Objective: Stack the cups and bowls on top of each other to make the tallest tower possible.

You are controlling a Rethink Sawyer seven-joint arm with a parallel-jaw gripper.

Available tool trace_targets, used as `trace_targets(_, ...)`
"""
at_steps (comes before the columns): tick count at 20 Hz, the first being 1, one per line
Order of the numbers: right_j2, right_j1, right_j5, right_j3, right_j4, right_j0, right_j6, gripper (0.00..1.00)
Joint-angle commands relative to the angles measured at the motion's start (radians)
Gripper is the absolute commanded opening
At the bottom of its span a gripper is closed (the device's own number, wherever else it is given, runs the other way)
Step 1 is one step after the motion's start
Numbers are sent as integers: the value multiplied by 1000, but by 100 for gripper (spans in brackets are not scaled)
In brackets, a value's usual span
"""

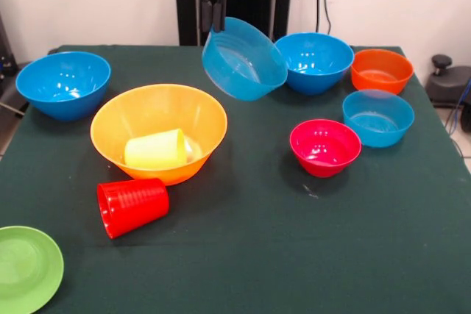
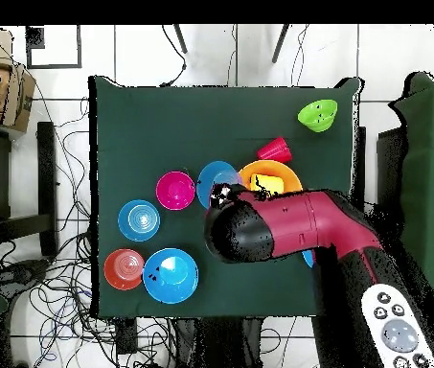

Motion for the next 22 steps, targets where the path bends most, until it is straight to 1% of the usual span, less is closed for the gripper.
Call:
trace_targets(1,102,67,-58,91,-82,-36,-237,0)
trace_targets(3,134,70,-53,100,-71,-76,-261,0)
trace_targets(6,177,65,-10,97,-71,-136,-319,0)
trace_targets(10,214,80,31,71,-99,-190,-375,0)
trace_targets(13,238,92,57,51,-112,-218,-413,0)
trace_targets(16,251,104,71,36,-129,-235,-434,0)
trace_targets(19,249,106,74,29,-147,-227,-426,0)
trace_targets(22,238,107,59,35,-157,-210,-397,0)
